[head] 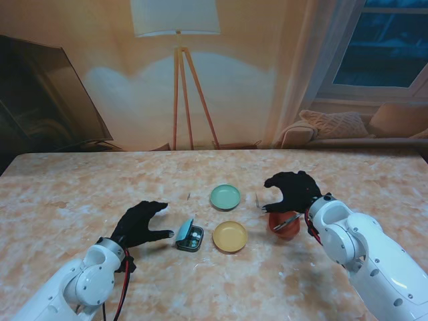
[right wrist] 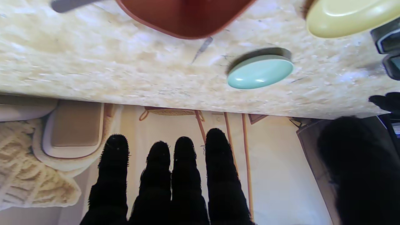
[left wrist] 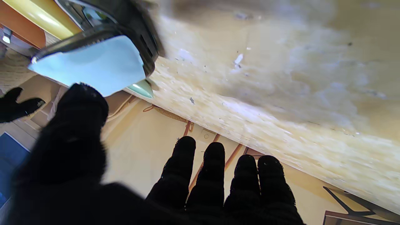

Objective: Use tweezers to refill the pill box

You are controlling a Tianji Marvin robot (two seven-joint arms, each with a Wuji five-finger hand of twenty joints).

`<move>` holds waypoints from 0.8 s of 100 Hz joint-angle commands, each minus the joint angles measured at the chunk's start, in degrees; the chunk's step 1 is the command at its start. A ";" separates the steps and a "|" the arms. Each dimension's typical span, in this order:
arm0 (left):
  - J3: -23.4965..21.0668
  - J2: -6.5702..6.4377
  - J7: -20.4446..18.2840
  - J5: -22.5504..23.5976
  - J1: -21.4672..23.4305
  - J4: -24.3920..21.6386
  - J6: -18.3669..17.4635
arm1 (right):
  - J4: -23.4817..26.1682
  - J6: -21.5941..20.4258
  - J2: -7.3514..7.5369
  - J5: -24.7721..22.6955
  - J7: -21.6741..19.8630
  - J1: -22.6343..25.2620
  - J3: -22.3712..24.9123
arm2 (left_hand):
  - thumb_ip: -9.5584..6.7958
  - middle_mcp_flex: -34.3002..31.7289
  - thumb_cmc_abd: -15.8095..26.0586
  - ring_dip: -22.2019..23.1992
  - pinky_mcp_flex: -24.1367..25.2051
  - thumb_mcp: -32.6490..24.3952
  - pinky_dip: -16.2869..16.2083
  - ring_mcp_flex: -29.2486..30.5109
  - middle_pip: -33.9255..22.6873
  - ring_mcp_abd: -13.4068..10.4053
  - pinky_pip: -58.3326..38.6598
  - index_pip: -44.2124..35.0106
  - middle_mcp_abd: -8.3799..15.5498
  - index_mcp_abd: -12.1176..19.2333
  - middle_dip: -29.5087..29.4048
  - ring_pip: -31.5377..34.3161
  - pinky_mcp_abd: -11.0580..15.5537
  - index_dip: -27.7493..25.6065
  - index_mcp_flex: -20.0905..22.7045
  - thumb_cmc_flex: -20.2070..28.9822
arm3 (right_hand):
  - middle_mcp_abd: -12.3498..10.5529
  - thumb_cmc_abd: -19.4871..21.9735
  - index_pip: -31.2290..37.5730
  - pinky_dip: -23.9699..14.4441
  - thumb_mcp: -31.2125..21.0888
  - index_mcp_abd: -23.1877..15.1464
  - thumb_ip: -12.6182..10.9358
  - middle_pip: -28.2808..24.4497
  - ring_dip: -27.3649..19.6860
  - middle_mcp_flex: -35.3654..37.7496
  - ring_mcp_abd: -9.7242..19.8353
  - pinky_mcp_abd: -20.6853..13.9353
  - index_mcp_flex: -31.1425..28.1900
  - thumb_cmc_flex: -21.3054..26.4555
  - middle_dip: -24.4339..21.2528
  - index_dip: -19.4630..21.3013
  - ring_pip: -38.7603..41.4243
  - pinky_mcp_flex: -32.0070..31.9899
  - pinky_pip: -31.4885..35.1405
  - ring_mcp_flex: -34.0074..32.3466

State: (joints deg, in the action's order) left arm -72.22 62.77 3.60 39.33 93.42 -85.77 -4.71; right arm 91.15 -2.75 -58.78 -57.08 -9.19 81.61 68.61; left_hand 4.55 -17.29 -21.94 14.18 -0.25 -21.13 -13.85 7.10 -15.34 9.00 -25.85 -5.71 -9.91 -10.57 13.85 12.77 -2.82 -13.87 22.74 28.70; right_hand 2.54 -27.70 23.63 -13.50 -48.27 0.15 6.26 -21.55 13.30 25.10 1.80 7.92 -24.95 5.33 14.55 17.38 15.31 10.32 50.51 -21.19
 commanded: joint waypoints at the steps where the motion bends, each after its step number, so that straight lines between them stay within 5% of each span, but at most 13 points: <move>1: 0.34 -0.20 -1.06 0.59 0.61 0.41 -0.73 | 0.65 0.02 -1.01 0.55 0.02 0.01 -0.75 | 2.61 2.13 -4.64 -0.04 -0.34 -17.65 0.12 -0.95 0.28 0.67 0.77 1.37 -0.13 0.67 -0.44 -1.36 0.44 1.04 -2.44 -9.11 | 1.38 1.18 -1.27 1.26 0.85 1.38 -1.70 0.66 -1.35 -2.68 -0.72 -0.46 1.98 -1.76 -1.30 -0.77 -1.22 -1.02 -0.97 1.90; 68: 5.82 -0.13 -0.93 -1.87 -3.77 7.60 -4.70 | 0.91 0.44 -1.60 2.60 2.75 -0.02 -2.52 | 3.71 2.75 -5.95 0.06 -1.32 -21.53 -0.50 -0.76 -0.76 0.47 -0.47 1.43 0.22 0.77 0.15 0.04 0.77 2.13 -4.06 -9.64 | 1.58 0.65 -1.85 2.35 0.77 1.53 -1.89 -0.02 -1.60 -2.88 -1.06 -0.18 0.97 -1.03 -1.30 -0.18 -1.25 -0.84 -2.14 1.98; 80: 7.15 -0.10 -0.50 -1.74 -4.73 8.96 -5.36 | 1.13 0.40 -1.68 2.75 3.22 0.23 -2.32 | 2.90 2.75 -6.33 0.11 -1.52 -21.32 -0.65 -0.50 -0.94 0.41 -0.79 1.18 0.22 0.98 0.25 0.27 0.83 2.05 -4.37 -8.11 | 1.51 0.61 -1.73 2.39 0.55 1.62 -1.89 -0.09 -1.57 -2.64 -1.08 -0.34 0.74 -0.81 -1.29 -0.05 -1.16 -0.90 -2.13 1.76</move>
State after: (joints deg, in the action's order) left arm -65.78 62.26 3.94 37.49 88.96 -77.65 -9.71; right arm 91.70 -2.35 -59.98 -54.43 -5.44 81.15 66.28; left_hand 7.09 -16.59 -26.61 14.18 0.36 -41.14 -13.79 7.10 -15.62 9.10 -24.39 -5.40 -9.91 -10.29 13.83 12.76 -3.17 -12.45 20.65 21.02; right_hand 3.31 -27.68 22.20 -12.19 -47.60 0.95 6.21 -21.57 12.65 23.82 1.13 7.92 -24.08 5.31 14.53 16.91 14.58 9.60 49.12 -20.25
